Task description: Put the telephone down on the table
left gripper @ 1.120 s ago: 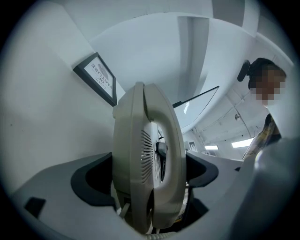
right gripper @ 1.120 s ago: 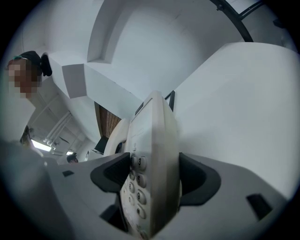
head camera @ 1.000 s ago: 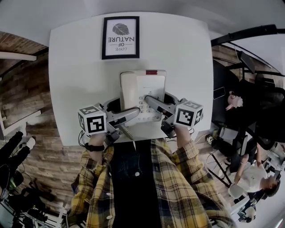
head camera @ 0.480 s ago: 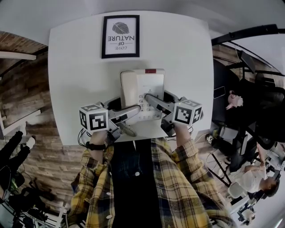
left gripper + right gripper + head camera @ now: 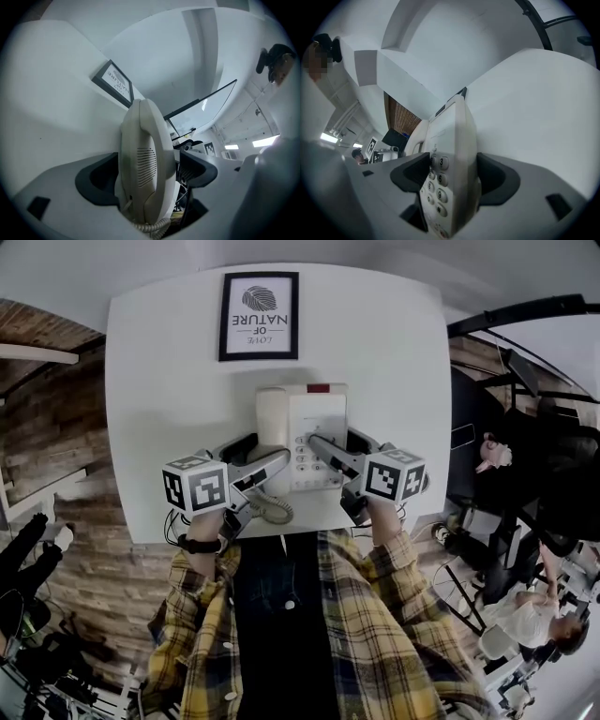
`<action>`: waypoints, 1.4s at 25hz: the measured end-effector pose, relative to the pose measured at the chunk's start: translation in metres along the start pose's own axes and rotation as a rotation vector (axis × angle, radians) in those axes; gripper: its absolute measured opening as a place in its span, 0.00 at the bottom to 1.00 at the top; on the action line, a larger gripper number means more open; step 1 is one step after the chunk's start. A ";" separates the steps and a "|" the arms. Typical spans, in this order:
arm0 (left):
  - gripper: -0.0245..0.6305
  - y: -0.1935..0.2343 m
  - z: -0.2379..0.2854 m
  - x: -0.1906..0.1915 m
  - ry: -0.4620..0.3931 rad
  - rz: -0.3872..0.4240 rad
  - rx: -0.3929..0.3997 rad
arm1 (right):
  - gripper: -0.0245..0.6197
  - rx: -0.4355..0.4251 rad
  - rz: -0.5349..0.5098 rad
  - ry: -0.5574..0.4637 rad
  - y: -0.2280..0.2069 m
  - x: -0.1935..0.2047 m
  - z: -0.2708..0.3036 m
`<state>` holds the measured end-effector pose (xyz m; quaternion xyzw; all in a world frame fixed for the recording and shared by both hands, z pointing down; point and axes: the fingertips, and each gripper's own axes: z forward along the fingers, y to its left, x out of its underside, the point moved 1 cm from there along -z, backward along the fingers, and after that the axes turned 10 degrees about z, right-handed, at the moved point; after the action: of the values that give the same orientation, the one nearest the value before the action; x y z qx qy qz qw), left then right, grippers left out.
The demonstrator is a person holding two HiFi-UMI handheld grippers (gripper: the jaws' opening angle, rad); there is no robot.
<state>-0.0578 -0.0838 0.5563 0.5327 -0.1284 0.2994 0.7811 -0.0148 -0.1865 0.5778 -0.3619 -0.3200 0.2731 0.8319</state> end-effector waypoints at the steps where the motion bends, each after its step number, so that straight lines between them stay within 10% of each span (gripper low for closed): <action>1: 0.67 0.000 0.001 0.000 0.004 0.007 -0.004 | 0.50 0.000 0.000 0.000 0.000 0.000 0.001; 35: 0.67 -0.002 0.004 -0.005 -0.016 0.235 -0.117 | 0.50 0.119 -0.114 0.001 0.000 -0.003 -0.001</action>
<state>-0.0603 -0.0901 0.5539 0.4698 -0.2135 0.3767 0.7693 -0.0158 -0.1887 0.5767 -0.2932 -0.3228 0.2438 0.8663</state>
